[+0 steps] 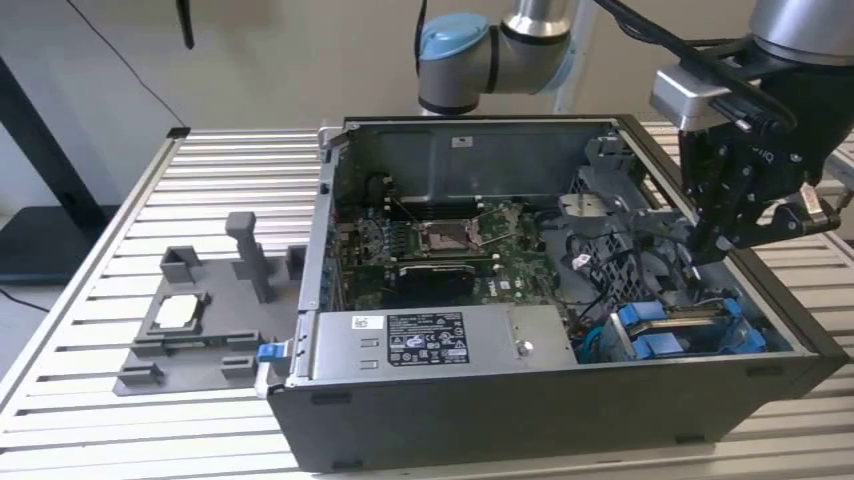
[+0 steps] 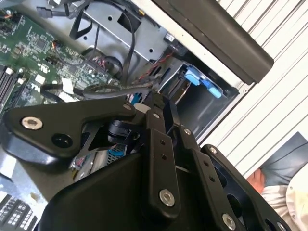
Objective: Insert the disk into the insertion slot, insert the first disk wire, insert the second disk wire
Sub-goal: 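Insert the first disk wire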
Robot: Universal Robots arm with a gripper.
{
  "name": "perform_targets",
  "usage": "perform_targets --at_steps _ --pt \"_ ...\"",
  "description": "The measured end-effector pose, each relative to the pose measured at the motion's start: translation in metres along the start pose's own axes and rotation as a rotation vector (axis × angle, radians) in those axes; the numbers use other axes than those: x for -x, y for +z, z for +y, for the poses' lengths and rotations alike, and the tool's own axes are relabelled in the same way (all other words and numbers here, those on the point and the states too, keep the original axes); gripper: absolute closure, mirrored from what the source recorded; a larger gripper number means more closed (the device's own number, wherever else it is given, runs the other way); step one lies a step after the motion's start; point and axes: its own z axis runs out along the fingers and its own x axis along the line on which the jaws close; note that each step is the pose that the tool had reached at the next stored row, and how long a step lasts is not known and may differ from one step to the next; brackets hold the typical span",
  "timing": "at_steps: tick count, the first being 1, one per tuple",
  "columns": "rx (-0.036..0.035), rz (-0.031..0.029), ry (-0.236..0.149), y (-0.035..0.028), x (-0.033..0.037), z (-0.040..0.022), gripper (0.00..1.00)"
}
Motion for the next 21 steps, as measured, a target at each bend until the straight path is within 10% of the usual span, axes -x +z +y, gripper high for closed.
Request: perform_targets --at_steps 9,21 --pt "0.0369 -0.0024 0.008 0.0074 -0.0075 -0.0034 0.81" --pt "0.1244 -0.0102 0.01 0.015 -0.0157 -0.0197 0.81"
